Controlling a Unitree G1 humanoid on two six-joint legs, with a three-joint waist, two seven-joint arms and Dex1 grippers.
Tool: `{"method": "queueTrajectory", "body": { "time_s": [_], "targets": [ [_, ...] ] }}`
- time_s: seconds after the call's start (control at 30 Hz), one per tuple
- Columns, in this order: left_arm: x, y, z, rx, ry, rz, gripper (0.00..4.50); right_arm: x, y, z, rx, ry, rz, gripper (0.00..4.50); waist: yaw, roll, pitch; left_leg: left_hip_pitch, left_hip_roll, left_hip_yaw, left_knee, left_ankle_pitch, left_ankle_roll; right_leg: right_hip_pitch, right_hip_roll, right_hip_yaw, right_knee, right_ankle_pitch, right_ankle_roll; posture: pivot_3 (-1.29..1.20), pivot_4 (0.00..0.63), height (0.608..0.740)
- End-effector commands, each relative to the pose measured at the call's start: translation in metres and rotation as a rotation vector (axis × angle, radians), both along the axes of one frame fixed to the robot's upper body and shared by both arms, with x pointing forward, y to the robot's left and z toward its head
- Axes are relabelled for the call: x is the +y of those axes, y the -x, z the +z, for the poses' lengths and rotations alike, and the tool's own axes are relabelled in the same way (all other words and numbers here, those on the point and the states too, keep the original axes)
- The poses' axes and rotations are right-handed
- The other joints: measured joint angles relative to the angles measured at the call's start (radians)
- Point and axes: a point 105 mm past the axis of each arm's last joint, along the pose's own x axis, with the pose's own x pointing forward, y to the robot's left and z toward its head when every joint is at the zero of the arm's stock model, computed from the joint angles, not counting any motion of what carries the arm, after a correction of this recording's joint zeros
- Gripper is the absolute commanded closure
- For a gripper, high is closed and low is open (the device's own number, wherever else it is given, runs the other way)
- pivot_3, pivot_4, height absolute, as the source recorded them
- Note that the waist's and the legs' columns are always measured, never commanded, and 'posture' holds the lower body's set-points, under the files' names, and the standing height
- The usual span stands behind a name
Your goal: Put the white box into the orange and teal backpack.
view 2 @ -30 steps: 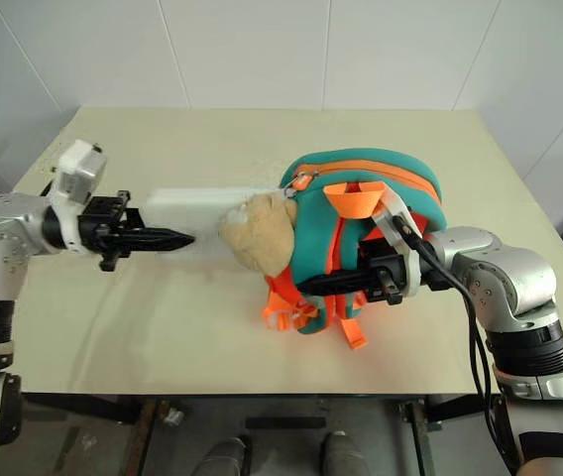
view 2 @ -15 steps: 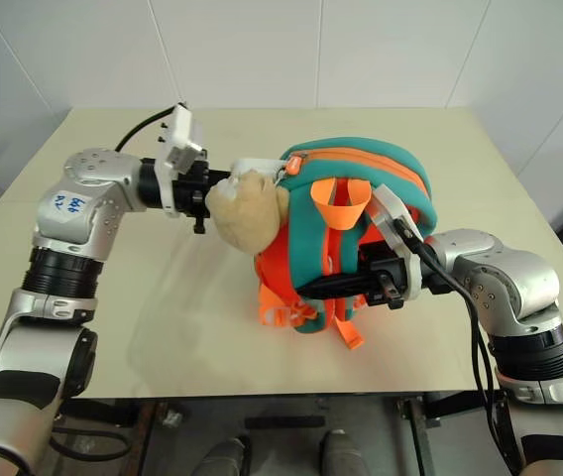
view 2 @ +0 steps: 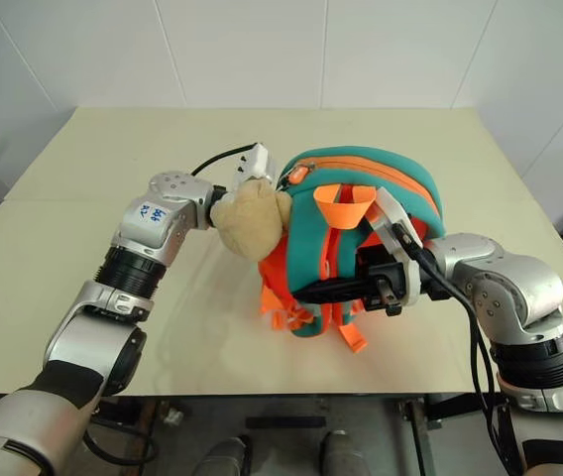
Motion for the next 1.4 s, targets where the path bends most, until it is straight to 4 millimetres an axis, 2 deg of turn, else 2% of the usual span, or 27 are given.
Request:
{"method": "queueTrajectory", "body": {
  "time_s": [0.03, 0.17, 0.2, 0.23, 0.37, 0.47, 0.6, 0.7, 0.87, 1.0, 1.1, 1.2, 1.33, 1.4],
  "targets": [
    [0.006, 0.008, 0.020, -0.068, 0.017, -0.019, 1.29, -0.002, 0.006, 0.008, -0.033, -0.017, 0.005, 4.50, -0.003, 0.000, 0.000, 0.000, 0.000, 0.000, 0.000, 0.000, 0.000, 0.000, 0.000, 0.000, 0.000, 0.000, 0.000, 0.00, 0.150, 0.740],
    [0.023, 0.017, 0.026, -0.068, 0.029, -0.045, 0.09, -0.001, 0.003, 0.008, -0.033, -0.020, -0.002, 4.50, -0.005, 0.000, 0.000, 0.001, 0.000, 0.000, 0.000, 0.000, 0.000, 0.000, 0.000, 0.000, 0.001, 0.000, 0.000, 0.00, 0.150, 0.740],
    [0.027, 0.020, 0.027, -0.071, 0.031, -0.057, 0.01, -0.001, 0.003, 0.008, -0.033, -0.021, -0.002, 4.50, -0.005, 0.000, 0.000, 0.001, 0.000, 0.000, 0.000, 0.000, 0.000, 0.000, 0.000, 0.000, 0.001, 0.000, 0.000, 0.00, 0.150, 0.740],
    [0.030, 0.022, 0.028, -0.073, 0.031, -0.064, 0.01, -0.001, 0.002, 0.008, -0.033, -0.021, -0.003, 4.50, -0.004, 0.000, 0.000, 0.001, 0.000, 0.000, 0.000, 0.000, 0.000, 0.000, 0.000, 0.000, 0.001, 0.000, 0.000, 0.00, 0.150, 0.740],
    [0.064, 0.026, 0.025, -0.157, -0.043, -0.055, 0.01, 0.001, -0.001, 0.008, -0.036, -0.024, -0.003, 4.50, -0.005, 0.000, 0.000, 0.001, 0.000, 0.000, 0.000, 0.000, 0.000, 0.000, 0.000, 0.000, 0.001, 0.000, 0.000, 0.00, 0.150, 0.740],
    [0.086, 0.027, 0.028, -0.178, -0.035, -0.025, 0.01, 0.002, -0.005, 0.007, -0.036, -0.027, -0.003, 4.50, -0.003, 0.000, 0.000, 0.001, 0.001, 0.000, 0.000, 0.000, 0.000, 0.000, 0.000, 0.000, 0.001, 0.000, 0.000, 0.00, 0.150, 0.740],
    [0.105, 0.035, 0.029, -0.193, -0.030, -0.012, 0.01, 0.003, -0.009, 0.006, -0.039, -0.028, -0.002, 4.50, -0.002, 0.000, 0.000, 0.001, 0.000, 0.000, 0.000, 0.000, 0.000, 0.001, 0.000, 0.000, 0.001, 0.000, 0.000, 0.00, 0.150, 0.740],
    [0.109, 0.039, 0.030, -0.200, -0.009, -0.003, 0.01, 0.004, -0.011, 0.006, -0.040, -0.031, 0.003, 4.50, -0.001, 0.000, 0.000, 0.001, 0.001, 0.000, 0.000, 0.000, 0.000, 0.000, 0.000, 0.000, 0.001, 0.000, 0.000, 0.00, 0.150, 0.740],
    [0.105, 0.050, 0.044, -0.208, 0.123, -0.003, 0.01, 0.007, -0.013, 0.003, -0.031, -0.035, 0.011, 4.50, -0.001, 0.000, 0.000, 0.001, 0.001, 0.000, 0.000, 0.000, 0.000, 0.000, 0.000, 0.000, 0.002, 0.000, 0.000, 0.00, 0.150, 0.740],
    [0.105, 0.051, 0.049, -0.219, 0.174, 0.030, 0.01, 0.007, -0.013, 0.002, -0.027, -0.036, 0.015, 4.50, -0.004, 0.000, 0.000, 0.002, 0.001, 0.000, 0.000, 0.000, 0.000, 0.000, 0.000, 0.000, 0.003, 0.000, 0.000, 0.00, 0.150, 0.740],
    [0.101, 0.053, 0.058, -0.192, 0.280, 0.037, 0.01, 0.007, -0.013, 0.001, -0.024, -0.035, 0.016, 4.50, -0.002, 0.000, 0.000, 0.002, 0.001, 0.000, 0.000, 0.001, 0.000, 0.000, 0.000, 0.000, 0.005, 0.000, -0.001, 0.00, 0.150, 0.740],
    [0.099, 0.058, 0.054, -0.170, 0.274, 0.024, 0.01, 0.007, -0.013, 0.001, -0.022, -0.034, 0.016, 4.50, -0.004, 0.000, 0.000, 0.002, 0.001, 0.000, 0.001, 0.001, 0.000, 0.000, 0.000, 0.000, 0.006, 0.000, -0.001, 0.00, 0.150, 0.740],
    [0.098, 0.065, 0.049, -0.147, 0.260, -0.008, 0.85, 0.007, -0.014, 0.000, -0.022, -0.034, 0.014, 4.50, -0.003, 0.000, 0.000, 0.003, 0.001, 0.000, 0.001, 0.001, 0.000, 0.000, 0.000, 0.000, 0.006, 0.000, -0.001, 0.00, 0.150, 0.740],
    [0.097, 0.067, 0.051, -0.154, 0.266, -0.011, 1.49, 0.007, -0.014, 0.000, -0.022, -0.034, 0.013, 4.50, -0.002, 0.000, 0.000, 0.003, 0.001, 0.000, 0.001, 0.001, 0.000, 0.001, 0.000, 0.000, 0.006, 0.000, -0.001, 0.00, 0.150, 0.740]
  ]
}}
